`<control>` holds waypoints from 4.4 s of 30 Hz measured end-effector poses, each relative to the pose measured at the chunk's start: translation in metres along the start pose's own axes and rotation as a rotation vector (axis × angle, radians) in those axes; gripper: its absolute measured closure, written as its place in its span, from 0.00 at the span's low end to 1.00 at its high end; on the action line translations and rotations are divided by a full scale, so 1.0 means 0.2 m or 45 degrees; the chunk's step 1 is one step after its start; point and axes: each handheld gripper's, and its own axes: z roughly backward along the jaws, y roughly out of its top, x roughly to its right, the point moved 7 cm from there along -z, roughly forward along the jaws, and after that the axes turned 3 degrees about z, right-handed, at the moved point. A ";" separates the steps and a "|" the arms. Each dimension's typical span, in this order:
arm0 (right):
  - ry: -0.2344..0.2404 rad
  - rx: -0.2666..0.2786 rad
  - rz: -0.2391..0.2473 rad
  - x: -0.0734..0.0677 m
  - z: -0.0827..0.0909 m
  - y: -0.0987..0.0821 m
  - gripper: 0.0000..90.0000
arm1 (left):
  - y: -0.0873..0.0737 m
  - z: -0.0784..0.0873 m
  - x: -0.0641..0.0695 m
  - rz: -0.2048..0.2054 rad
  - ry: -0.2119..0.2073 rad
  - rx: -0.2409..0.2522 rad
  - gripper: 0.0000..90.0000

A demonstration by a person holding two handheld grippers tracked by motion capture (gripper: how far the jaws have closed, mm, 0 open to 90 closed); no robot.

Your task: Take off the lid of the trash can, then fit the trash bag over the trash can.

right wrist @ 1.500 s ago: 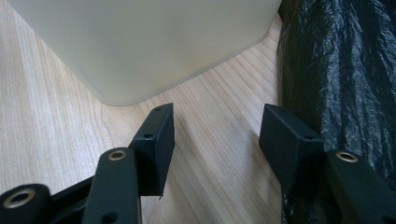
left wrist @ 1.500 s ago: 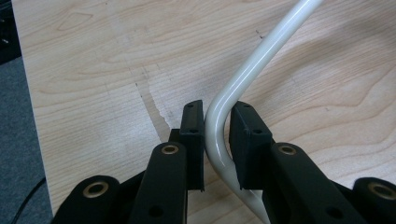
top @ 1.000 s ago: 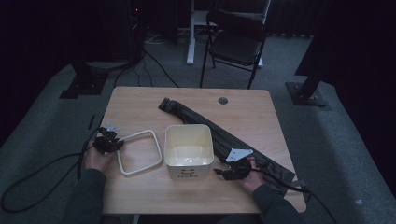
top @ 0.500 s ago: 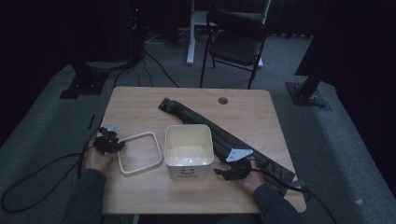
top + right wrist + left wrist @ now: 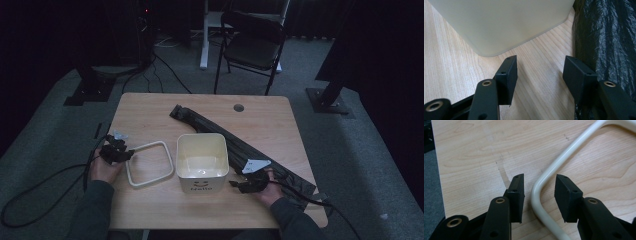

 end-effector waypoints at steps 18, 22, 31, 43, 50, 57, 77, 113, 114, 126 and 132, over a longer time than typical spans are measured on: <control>0.000 -0.001 0.000 0.00 0.00 0.00 0.50 | 0.13 0.11 0.14 -0.071 -0.041 0.087 0.64; 0.000 0.001 0.000 0.00 0.00 0.00 0.50 | 0.15 0.13 0.17 -0.069 -0.056 0.111 0.64; -0.001 0.000 0.000 0.00 0.00 0.00 0.50 | 0.17 0.17 0.26 -0.073 -0.095 0.144 0.63; -0.001 -0.001 0.000 0.00 0.00 0.00 0.50 | 0.13 0.18 0.39 -0.088 -0.165 0.171 0.63; -0.003 -0.001 -0.001 0.00 0.00 0.00 0.50 | 0.12 0.22 0.46 -0.117 -0.208 0.198 0.62; -0.002 -0.002 0.000 0.00 0.00 0.00 0.50 | 0.12 0.24 0.52 -0.147 -0.230 0.206 0.62; 0.011 -0.014 -0.054 0.01 0.04 0.04 0.54 | 0.11 0.19 0.68 -0.281 -0.250 0.167 0.61; -0.200 0.012 -0.196 0.22 0.24 0.02 0.33 | 0.08 0.16 0.73 -0.353 -0.237 0.134 0.60; -0.207 0.010 -0.197 0.22 0.23 0.02 0.32 | 0.08 0.16 0.73 -0.353 -0.236 0.135 0.60; -0.197 -0.032 -0.217 0.21 0.19 0.03 0.27 | 0.08 0.15 0.73 -0.350 -0.232 0.133 0.60; -0.206 -0.102 -0.193 0.20 0.12 0.03 0.27 | 0.08 0.15 0.73 -0.347 -0.234 0.136 0.60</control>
